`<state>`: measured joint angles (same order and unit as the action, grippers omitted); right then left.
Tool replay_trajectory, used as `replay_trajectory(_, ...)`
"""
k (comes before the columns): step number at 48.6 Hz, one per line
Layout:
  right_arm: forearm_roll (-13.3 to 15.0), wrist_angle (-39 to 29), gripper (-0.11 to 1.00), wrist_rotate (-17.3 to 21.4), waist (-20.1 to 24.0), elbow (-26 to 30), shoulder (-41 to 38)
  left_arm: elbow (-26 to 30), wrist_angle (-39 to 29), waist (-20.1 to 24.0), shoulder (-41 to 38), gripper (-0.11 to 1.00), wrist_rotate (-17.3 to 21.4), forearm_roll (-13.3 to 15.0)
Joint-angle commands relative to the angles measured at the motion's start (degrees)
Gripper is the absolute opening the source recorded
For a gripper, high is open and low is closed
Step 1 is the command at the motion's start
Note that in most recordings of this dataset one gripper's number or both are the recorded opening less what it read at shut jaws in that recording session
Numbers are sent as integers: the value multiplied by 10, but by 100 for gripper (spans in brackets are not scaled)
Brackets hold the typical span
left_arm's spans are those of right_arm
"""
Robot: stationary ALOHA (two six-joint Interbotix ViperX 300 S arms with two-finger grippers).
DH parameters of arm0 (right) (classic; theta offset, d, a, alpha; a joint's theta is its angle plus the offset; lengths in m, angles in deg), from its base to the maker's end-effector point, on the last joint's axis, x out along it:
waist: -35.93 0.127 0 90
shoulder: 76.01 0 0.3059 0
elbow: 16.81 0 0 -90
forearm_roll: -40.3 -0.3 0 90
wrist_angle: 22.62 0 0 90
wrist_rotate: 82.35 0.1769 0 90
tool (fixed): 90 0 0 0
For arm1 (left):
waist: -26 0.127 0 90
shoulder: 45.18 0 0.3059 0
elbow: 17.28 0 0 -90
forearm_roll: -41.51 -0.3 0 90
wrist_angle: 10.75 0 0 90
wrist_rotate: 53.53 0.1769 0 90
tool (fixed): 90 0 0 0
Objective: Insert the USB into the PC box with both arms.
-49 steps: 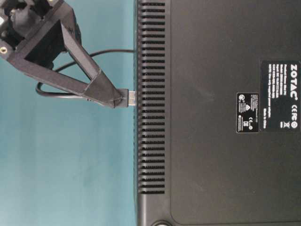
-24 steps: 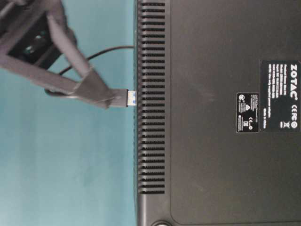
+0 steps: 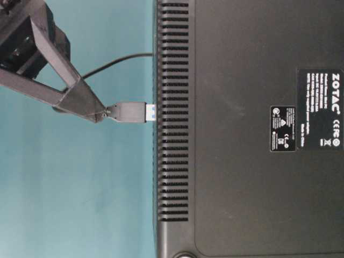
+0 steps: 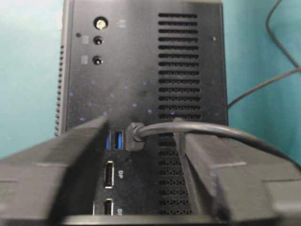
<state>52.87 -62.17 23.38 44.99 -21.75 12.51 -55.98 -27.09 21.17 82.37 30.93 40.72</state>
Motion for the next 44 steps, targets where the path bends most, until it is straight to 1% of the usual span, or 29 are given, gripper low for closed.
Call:
replay_trajectory(1, -2, 9, 49, 8, -1, 11, 5, 11, 5, -2, -1, 0, -1, -1)
replay_trajectory(8, -7, 26, 28, 9, 1, 7, 3, 11, 5, -1, -1, 0, -1, -1)
replay_trajectory(14, -25, 42, 16, 9, 1, -1, 2, 11, 5, -2, -1, 0, -1, -1)
replay_trajectory(16, -31, 43, 14, 9, 1, -4, 3, 11, 5, -2, -1, 0, -2, -1)
replay_trajectory(23, -36, 43, 12, 11, 2, -15, 3, 11, 5, -2, -1, 0, -2, -1)
replay_trajectory(38, -37, 40, 12, 11, 4, -33, 2, 11, 5, -2, -1, 0, -3, -1)
replay_trajectory(44, -47, 40, 12, 11, 7, -38, 2, 11, 5, -2, -1, 0, -4, -2)
